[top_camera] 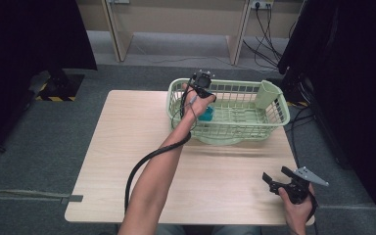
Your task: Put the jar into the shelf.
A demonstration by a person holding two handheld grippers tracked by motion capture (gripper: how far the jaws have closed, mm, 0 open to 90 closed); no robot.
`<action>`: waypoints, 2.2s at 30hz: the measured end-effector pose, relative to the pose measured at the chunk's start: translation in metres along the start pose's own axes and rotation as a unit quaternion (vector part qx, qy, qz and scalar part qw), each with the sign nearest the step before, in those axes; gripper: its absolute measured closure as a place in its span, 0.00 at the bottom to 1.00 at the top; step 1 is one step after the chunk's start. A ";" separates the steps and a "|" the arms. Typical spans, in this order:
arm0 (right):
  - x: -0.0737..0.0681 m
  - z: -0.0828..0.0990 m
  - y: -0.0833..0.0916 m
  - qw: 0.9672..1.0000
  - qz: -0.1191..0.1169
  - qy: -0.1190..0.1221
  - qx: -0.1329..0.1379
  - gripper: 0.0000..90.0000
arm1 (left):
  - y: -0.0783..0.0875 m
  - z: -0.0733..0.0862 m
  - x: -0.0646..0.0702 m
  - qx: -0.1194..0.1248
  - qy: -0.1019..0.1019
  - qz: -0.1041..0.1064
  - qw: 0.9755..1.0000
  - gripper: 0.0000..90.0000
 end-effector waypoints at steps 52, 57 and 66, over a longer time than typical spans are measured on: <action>0.000 0.000 0.000 1.000 -0.001 0.002 -0.002 0.04 | 0.005 0.008 0.003 -0.031 -0.006 0.000 0.999 0.23; 0.000 0.000 -0.001 1.000 -0.001 0.003 -0.003 0.04 | 0.011 0.006 0.003 -0.024 -0.009 0.001 1.000 0.22; -0.001 0.001 -0.001 1.000 0.000 0.004 -0.005 0.04 | 0.025 0.006 0.001 -0.011 -0.015 -0.001 1.000 0.20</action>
Point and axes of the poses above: each handheld gripper's, and its own axes: y roughly backward along the jaws, z roughly out of its underside, x roughly to its right, the point moved 9 cm from there along -y, roughly forward along the jaws, and after that the axes turned 12 degrees about x, right-handed, at the moved point
